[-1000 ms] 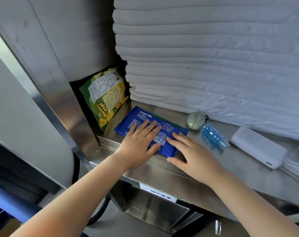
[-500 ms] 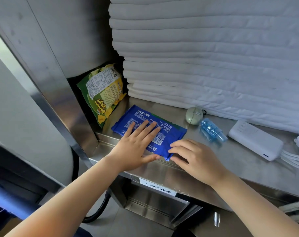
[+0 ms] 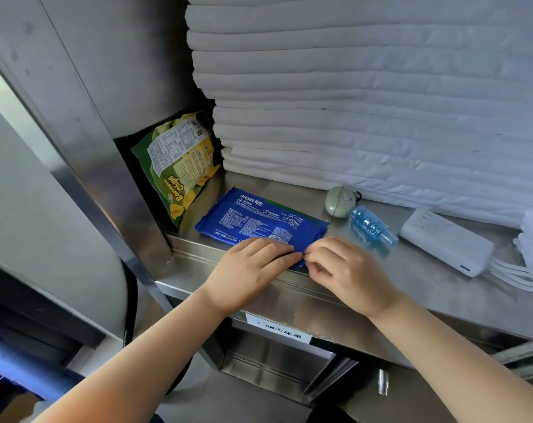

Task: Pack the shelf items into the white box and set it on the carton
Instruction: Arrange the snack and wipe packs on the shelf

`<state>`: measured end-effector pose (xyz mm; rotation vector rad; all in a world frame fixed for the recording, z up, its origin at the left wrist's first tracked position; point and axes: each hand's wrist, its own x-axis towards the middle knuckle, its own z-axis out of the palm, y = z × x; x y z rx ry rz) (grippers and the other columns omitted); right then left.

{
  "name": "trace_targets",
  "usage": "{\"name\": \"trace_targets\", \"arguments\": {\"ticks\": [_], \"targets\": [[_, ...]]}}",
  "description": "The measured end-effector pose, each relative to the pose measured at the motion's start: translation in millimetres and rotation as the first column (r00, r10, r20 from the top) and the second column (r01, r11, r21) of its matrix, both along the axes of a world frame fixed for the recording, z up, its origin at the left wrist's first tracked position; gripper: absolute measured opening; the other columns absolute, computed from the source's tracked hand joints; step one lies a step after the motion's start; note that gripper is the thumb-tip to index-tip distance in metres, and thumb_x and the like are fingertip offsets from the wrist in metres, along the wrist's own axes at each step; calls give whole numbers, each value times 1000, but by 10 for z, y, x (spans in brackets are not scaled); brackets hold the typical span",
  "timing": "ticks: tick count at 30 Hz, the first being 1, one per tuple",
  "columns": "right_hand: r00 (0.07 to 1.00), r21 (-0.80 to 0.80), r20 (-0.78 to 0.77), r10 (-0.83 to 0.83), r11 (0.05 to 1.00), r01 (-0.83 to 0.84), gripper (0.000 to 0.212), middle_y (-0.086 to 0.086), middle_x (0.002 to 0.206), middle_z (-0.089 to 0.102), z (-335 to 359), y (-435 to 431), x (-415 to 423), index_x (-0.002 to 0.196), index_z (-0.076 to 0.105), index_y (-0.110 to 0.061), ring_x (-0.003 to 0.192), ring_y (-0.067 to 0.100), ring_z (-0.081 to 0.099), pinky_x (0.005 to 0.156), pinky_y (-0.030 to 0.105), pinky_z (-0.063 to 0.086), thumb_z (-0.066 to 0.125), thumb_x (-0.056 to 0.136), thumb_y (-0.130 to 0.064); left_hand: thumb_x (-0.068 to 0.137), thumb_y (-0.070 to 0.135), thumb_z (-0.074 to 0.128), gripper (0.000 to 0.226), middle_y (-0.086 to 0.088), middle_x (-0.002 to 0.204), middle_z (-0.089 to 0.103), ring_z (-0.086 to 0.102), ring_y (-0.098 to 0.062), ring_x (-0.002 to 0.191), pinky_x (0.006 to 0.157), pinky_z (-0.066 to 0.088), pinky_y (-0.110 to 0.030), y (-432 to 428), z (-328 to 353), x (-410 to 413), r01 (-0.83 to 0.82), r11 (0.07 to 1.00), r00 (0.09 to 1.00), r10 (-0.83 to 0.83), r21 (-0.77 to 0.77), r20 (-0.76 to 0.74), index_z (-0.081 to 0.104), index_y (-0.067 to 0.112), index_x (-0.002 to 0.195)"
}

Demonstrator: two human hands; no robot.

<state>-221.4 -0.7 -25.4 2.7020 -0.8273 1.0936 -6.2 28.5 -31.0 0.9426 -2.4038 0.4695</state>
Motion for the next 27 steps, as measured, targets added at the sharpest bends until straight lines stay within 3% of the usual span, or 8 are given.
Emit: {"name": "trace_targets", "arguments": {"ticks": [5, 9, 12, 15, 18, 22, 27], "targets": [[987, 39, 98, -124, 992, 121, 5, 1, 81, 62, 15, 38, -7, 80, 66, -7, 75, 16, 57, 66, 26, 47, 66, 84, -10, 89, 8, 57, 30, -6, 99, 67, 63, -22, 85, 69, 52, -33, -42, 81, -33, 38, 996, 999, -40, -84, -25, 56, 14, 118], [970, 166, 139, -201, 970, 178, 16, -2, 75, 60, 33, 48, -26, 77, 64, -9, 67, 14, 56, 59, 25, 46, 65, 85, -23, 89, 5, 54, 26, -7, 99, 68, 64, -23, 82, 65, 51, -32, -79, 200, -57, 53, 991, 999, -53, -125, 5, 50, 15, 113], [964, 177, 176, -198, 970, 167, 12, -1, 91, 68, 36, 56, 17, 92, 68, -10, 82, 14, 62, 74, 22, 49, 69, 83, -18, 89, 5, 54, 24, -9, 103, 68, 64, -25, 82, 63, 52, -33, -124, 326, -87, 64, 988, 998, -63, -139, 14, 49, 15, 110], [953, 193, 228, -198, 969, 155, 32, 2, 113, 65, 47, 47, 72, 113, 63, -9, 103, 10, 58, 91, 11, 40, 71, 82, -16, 88, 5, 57, 25, -11, 110, 67, 64, -26, 82, 64, 52, -33, -160, 435, -139, 54, 988, 998, -56, -145, -8, 50, 15, 109], [955, 244, 245, -170, 964, 108, 48, 3, 133, 53, 57, 35, 129, 128, 53, -8, 123, 9, 50, 101, 16, 38, 69, 84, -18, 85, 2, 61, 22, -12, 114, 65, 62, -26, 83, 65, 52, -35, -197, 556, -226, 50, 990, 998, -55, -131, -36, 65, 11, 105], [934, 314, 307, -181, 946, 80, 65, 0, 147, 40, 90, -11, 180, 139, 40, -8, 132, 6, 41, 101, 19, 40, 68, 83, -25, 85, -2, 57, 27, -14, 121, 61, 61, -29, 90, 69, 53, -39, -218, 657, -333, 26, 995, 997, -33, -95, -72, 67, 5, 109], [936, 368, 300, -183, 928, 64, 81, -11, 155, 24, 140, -68, 208, 148, 25, -19, 120, -12, 41, 94, 15, 45, 68, 82, -36, 79, -6, 66, 42, -19, 127, 56, 61, -32, 97, 71, 55, -43, -226, 677, -346, -40, 999, 996, 37, -33, -75, 59, -4, 121]]}}
